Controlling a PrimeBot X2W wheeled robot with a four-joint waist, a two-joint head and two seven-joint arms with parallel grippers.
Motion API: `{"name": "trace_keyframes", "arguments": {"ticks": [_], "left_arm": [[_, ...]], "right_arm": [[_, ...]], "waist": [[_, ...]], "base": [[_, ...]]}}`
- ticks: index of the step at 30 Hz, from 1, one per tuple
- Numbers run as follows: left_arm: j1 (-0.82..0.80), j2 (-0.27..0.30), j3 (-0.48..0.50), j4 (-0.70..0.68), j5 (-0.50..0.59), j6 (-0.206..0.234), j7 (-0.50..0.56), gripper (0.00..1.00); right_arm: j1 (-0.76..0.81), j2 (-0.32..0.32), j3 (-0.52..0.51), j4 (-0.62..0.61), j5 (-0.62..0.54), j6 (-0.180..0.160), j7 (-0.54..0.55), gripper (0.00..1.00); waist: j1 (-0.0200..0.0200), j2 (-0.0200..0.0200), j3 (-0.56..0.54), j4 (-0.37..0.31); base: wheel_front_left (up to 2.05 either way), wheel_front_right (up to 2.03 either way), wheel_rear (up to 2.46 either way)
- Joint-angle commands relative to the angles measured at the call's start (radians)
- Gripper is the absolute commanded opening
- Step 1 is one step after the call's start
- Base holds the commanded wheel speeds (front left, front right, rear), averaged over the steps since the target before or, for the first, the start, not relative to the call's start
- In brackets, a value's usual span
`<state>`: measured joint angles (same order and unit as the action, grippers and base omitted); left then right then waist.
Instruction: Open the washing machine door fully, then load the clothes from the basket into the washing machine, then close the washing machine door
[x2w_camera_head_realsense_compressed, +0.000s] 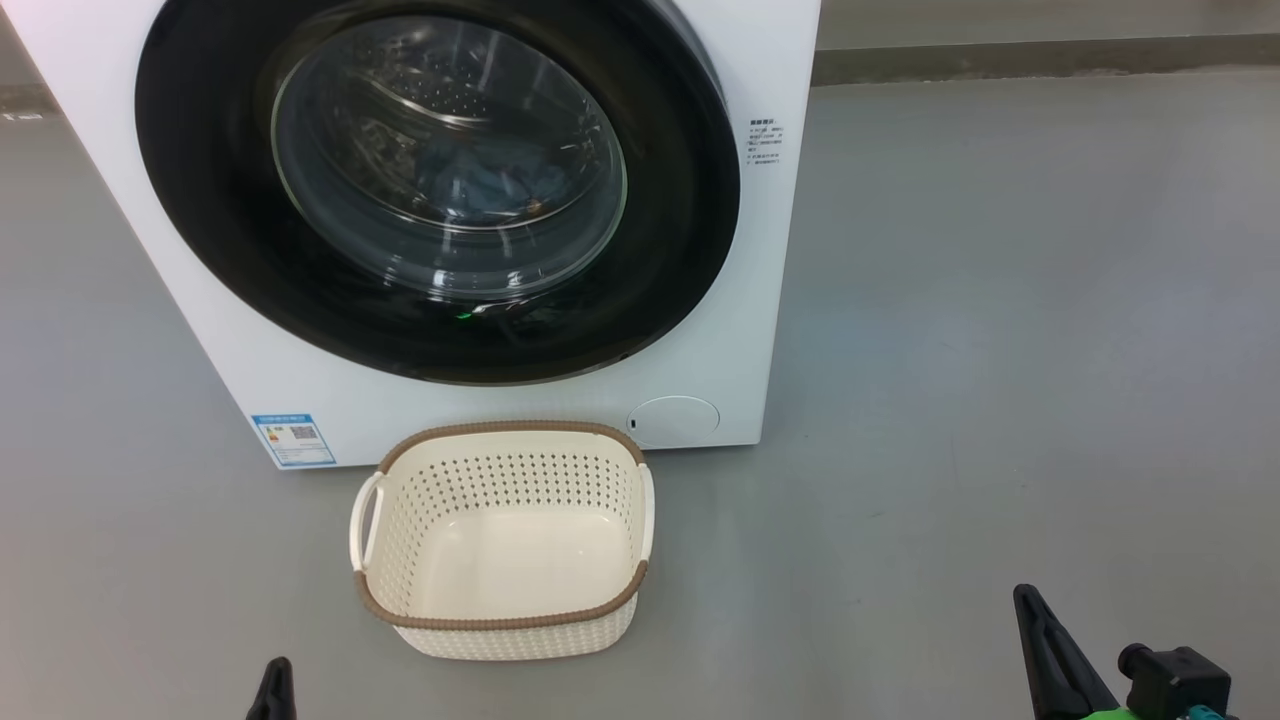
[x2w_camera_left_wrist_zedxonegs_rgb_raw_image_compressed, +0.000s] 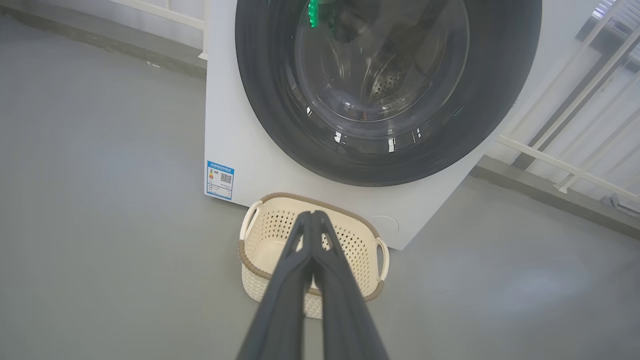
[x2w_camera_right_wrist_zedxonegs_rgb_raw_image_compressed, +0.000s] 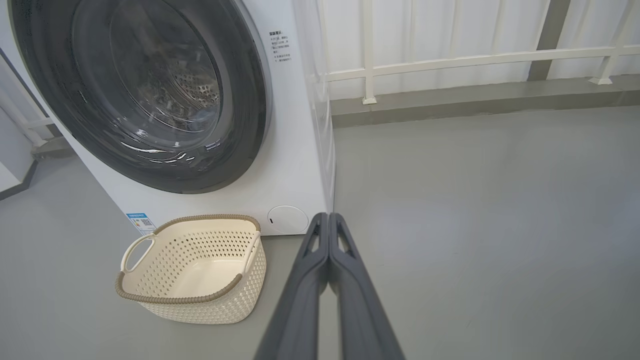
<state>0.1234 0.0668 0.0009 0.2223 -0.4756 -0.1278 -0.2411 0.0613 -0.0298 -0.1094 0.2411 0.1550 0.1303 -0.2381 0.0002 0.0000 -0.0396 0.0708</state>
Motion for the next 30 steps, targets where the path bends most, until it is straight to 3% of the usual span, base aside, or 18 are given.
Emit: {"name": "trace_keyframes", "arguments": {"ticks": [1,6,30], "left_arm": [[-0.026,0.011,0.009,-0.021,-0.027,0.0,0.007,0.0],[-0.034,0.01,0.013,-0.02,-0.074,0.0,0.021,0.0],[-0.076,0.006,0.032,-0.011,-0.3,-0.001,0.09,0.0]], "right_arm": [[-0.027,-0.003,-0.003,-0.024,0.035,0.0,0.005,0.0],[-0.032,-0.004,-0.001,-0.023,0.095,0.0,0.018,0.0],[-0.061,-0.007,-0.001,-0.018,0.383,0.0,0.088,0.0]], "waist": [[0.0021,0.0,-0.001,-0.001],[-0.0001,0.0,0.003,-0.004],[-0.0002,0.0,0.012,-0.018]], "base": [[0.0,0.0,0.0],[0.0,0.0,0.0],[0.0,0.0,0.0]]}}
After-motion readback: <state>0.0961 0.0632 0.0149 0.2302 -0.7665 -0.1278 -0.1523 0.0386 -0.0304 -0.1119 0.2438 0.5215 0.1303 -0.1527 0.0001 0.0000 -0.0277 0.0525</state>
